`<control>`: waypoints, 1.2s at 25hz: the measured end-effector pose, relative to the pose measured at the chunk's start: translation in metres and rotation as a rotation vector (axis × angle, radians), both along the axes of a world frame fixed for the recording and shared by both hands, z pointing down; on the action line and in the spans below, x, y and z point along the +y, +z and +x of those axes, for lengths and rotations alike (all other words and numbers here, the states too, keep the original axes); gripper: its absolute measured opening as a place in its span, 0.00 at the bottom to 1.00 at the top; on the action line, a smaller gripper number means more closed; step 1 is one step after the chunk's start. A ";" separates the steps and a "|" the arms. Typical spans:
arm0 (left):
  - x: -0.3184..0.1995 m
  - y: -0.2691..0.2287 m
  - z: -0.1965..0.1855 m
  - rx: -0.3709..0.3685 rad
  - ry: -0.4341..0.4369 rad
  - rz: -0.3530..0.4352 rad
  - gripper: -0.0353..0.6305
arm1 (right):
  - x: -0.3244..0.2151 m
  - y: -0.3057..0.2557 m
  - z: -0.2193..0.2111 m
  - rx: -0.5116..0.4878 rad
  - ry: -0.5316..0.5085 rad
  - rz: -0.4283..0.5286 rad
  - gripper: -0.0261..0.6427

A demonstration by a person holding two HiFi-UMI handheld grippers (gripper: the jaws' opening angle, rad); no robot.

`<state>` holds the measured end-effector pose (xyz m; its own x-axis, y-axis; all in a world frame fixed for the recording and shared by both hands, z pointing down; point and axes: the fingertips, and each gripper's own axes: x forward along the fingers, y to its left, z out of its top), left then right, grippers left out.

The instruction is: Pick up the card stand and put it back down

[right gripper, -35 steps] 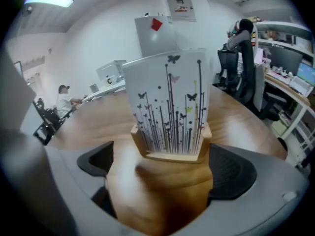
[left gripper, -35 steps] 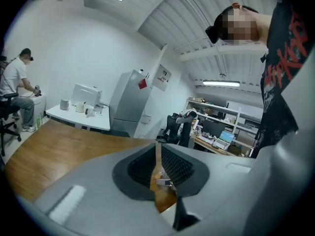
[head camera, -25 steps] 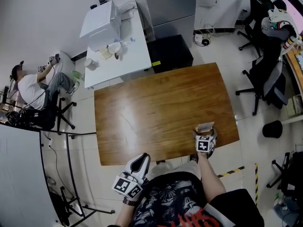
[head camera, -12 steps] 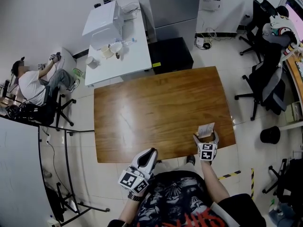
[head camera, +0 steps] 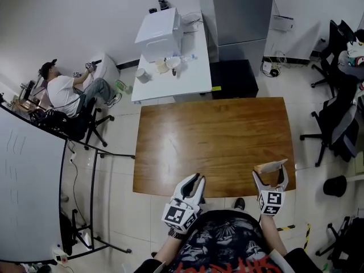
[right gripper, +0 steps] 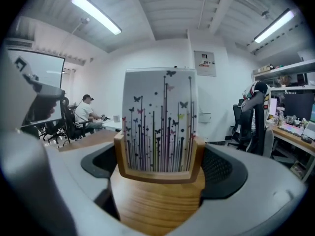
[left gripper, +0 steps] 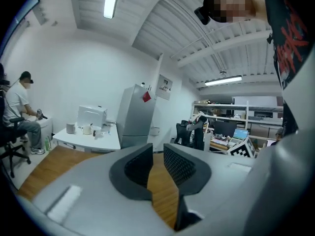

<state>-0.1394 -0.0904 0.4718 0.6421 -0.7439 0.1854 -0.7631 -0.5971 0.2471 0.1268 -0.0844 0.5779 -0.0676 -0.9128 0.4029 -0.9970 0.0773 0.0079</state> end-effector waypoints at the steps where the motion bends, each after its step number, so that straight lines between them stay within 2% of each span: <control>1: 0.000 0.000 -0.003 0.000 -0.011 0.004 0.12 | 0.003 -0.010 -0.003 0.001 -0.009 0.015 0.81; 7: -0.002 0.006 -0.017 -0.028 -0.055 0.003 0.11 | 0.015 -0.039 -0.006 -0.009 -0.009 0.060 0.81; 10: -0.007 -0.004 -0.022 -0.010 -0.086 0.022 0.06 | 0.013 -0.042 -0.005 -0.001 -0.007 0.065 0.81; 13: -0.008 -0.008 -0.028 0.010 -0.090 0.036 0.06 | 0.012 -0.042 -0.010 0.002 -0.009 0.064 0.81; 19: -0.010 -0.003 -0.045 -0.004 -0.115 0.017 0.06 | 0.001 -0.043 -0.029 0.002 -0.042 0.068 0.81; 25: -0.005 0.006 -0.089 0.002 -0.186 -0.002 0.06 | -0.018 -0.039 -0.074 -0.008 -0.073 0.058 0.81; 30: 0.005 0.013 -0.142 0.006 -0.255 -0.042 0.06 | -0.042 -0.009 -0.148 -0.001 -0.136 0.040 0.81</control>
